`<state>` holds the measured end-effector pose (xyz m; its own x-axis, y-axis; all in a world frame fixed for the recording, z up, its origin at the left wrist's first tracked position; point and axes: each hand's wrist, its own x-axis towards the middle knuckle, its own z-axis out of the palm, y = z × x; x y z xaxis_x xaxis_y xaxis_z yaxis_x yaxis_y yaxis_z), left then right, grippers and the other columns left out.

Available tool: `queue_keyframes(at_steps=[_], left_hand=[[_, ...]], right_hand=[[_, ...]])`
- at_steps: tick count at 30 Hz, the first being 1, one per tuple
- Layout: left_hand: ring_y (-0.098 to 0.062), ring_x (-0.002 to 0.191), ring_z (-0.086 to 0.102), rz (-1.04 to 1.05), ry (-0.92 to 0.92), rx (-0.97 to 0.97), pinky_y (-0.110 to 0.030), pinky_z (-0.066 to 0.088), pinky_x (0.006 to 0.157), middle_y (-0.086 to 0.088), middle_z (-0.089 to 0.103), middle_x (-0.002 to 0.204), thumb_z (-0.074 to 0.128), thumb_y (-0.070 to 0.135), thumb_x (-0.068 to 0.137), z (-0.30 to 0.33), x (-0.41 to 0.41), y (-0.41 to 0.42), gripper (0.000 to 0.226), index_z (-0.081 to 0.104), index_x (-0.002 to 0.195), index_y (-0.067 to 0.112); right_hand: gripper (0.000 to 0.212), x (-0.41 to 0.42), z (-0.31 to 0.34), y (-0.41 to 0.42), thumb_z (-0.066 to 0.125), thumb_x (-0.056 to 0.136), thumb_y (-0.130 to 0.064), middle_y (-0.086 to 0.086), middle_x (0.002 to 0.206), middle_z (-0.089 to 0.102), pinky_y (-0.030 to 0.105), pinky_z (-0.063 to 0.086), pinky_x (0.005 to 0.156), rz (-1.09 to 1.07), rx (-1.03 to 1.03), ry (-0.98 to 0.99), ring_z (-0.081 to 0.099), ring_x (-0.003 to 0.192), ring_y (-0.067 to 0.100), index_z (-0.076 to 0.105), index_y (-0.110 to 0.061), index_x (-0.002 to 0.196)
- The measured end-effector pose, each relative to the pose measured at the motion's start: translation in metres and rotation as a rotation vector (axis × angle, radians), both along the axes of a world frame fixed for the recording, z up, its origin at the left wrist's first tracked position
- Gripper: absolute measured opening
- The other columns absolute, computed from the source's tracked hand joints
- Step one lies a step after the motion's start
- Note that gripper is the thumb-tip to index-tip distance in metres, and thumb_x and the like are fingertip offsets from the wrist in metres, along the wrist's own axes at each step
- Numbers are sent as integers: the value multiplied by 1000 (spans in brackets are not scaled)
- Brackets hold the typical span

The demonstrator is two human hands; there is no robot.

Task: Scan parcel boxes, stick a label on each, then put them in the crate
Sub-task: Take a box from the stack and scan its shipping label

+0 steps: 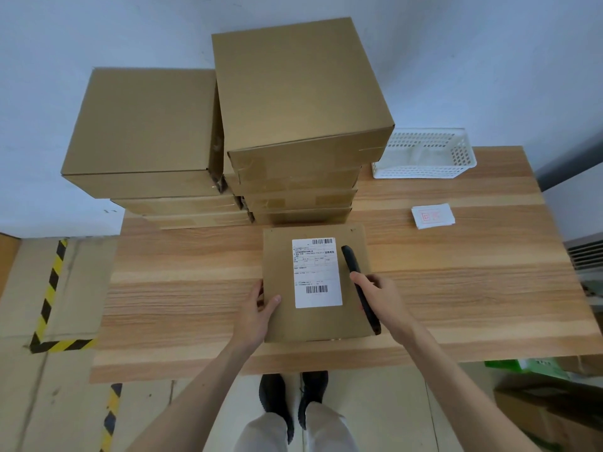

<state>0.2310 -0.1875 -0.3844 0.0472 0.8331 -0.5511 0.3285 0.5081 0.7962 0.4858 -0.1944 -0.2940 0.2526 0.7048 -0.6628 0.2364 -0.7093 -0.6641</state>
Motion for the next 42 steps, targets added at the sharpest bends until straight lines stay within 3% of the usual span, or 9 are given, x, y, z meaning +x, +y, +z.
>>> queue_keyframes(at_steps=[3, 7, 11, 23, 27, 33, 36, 42], left_hand=[[-6, 117, 59, 4, -1, -9, -36, 52, 99, 19, 61, 130, 64, 32, 100, -2, -1, 0, 49, 46, 145, 35], [-8, 115, 62, 16, -27, 4, -36, 54, 97, 17, 63, 129, 63, 27, 100, -2, 0, 0, 46, 50, 144, 31], [-3, 112, 62, 15, -32, 1, -34, 55, 94, 19, 63, 129, 63, 30, 100, 0, 0, -1, 44, 50, 143, 34], [-7, 114, 61, 13, -7, -8, -38, 55, 95, 18, 62, 130, 62, 34, 100, -1, 0, -1, 49, 46, 147, 34], [-4, 113, 61, 21, -32, -4, -25, 53, 86, 19, 62, 128, 62, 32, 101, 1, 0, -1, 46, 47, 144, 34], [-3, 115, 60, 17, -23, -4, -27, 52, 92, 20, 61, 132, 62, 35, 100, -1, 0, -1, 51, 44, 148, 36], [4, 109, 62, 19, -8, 5, -16, 50, 83, 26, 61, 128, 62, 35, 100, -3, 0, -2, 49, 46, 146, 37], [7, 109, 61, 40, 0, 14, -12, 49, 82, 26, 62, 130, 63, 35, 99, -4, 0, -4, 48, 47, 144, 41]], right_hand=[[33, -6, 11, 2, 62, 93, -47, 2, 80, 67, 27, 44, 55, 129, -22, -180, 62, 66, 15, 62, -15, 97], [40, -12, 25, -1, 63, 82, -50, 4, 95, 55, 37, 53, 71, 370, -21, -556, 59, 80, 22, 59, -13, 97], [48, -20, 34, -3, 62, 81, -51, 4, 98, 54, 38, 52, 75, 430, -8, -693, 56, 88, 24, 59, -11, 107], [47, -24, 33, -2, 60, 83, -51, 4, 98, 53, 34, 48, 76, 485, 45, -788, 52, 93, 23, 58, -11, 106], [46, -8, 23, -3, 62, 85, -53, 4, 93, 52, 36, 48, 72, 413, 86, -804, 53, 85, 24, 57, -12, 103], [48, 48, -24, 11, 69, 85, -48, 8, 89, 49, 35, 40, 65, 289, 108, -860, 52, 77, 28, 54, -6, 103], [49, 69, -54, 18, 73, 84, -45, 12, 86, 49, 38, 45, 62, 283, 90, -880, 55, 74, 33, 52, -3, 99], [53, 86, -106, 20, 77, 83, -41, 20, 91, 54, 42, 49, 65, 370, 15, -883, 59, 77, 38, 51, 1, 103]])
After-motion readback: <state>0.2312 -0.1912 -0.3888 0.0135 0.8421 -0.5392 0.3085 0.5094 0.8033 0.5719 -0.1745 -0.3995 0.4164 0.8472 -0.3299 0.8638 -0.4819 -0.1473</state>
